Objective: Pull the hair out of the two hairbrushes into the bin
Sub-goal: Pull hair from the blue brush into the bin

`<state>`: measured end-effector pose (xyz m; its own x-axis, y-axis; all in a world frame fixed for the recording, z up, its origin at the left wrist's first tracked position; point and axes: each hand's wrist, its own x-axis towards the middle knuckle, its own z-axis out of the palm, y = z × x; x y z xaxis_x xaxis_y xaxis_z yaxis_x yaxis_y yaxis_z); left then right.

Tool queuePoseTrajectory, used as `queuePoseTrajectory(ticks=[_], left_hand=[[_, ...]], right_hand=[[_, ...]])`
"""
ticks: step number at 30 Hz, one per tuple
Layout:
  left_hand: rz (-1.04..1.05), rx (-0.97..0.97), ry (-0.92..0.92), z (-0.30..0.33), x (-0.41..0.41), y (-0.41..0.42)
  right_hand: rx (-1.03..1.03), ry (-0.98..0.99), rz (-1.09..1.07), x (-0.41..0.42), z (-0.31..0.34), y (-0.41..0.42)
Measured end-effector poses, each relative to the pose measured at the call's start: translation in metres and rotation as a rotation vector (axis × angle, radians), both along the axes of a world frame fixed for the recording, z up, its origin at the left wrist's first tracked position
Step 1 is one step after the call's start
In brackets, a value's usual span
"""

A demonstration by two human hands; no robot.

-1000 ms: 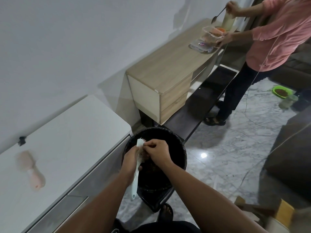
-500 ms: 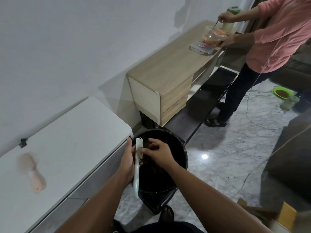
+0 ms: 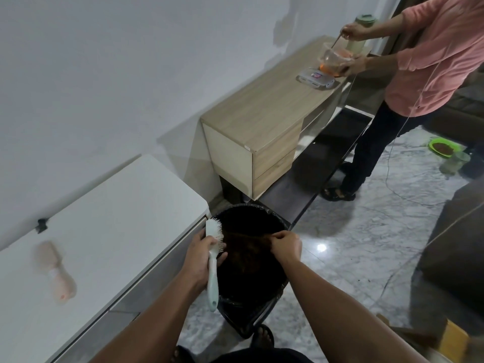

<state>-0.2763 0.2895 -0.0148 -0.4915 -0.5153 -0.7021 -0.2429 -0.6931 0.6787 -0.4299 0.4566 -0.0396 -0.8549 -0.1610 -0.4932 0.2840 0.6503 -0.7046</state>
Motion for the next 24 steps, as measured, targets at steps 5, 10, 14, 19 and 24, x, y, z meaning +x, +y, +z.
queuePoseTrajectory(ticks=[5, 10, 14, 19, 24], left_hand=[[-0.073, -0.086, -0.052, 0.006, -0.003, 0.005], [-0.115, -0.048, -0.061, 0.017, -0.023, 0.020], [-0.195, -0.115, -0.046, 0.016, -0.016, 0.016], [-0.137, -0.171, -0.055, 0.027, -0.006, 0.013], [-0.050, -0.095, -0.004, 0.029, 0.000, -0.004]], right_hand=[[-0.250, 0.050, 0.269, 0.018, 0.020, -0.026], [-0.325, 0.144, 0.524, 0.049, 0.034, -0.056], [-0.229, 0.300, 0.582, 0.041, 0.034, -0.059], [0.032, 0.235, 0.515, 0.014, 0.011, -0.030], [0.173, 0.105, 0.289, -0.003, -0.010, 0.005]])
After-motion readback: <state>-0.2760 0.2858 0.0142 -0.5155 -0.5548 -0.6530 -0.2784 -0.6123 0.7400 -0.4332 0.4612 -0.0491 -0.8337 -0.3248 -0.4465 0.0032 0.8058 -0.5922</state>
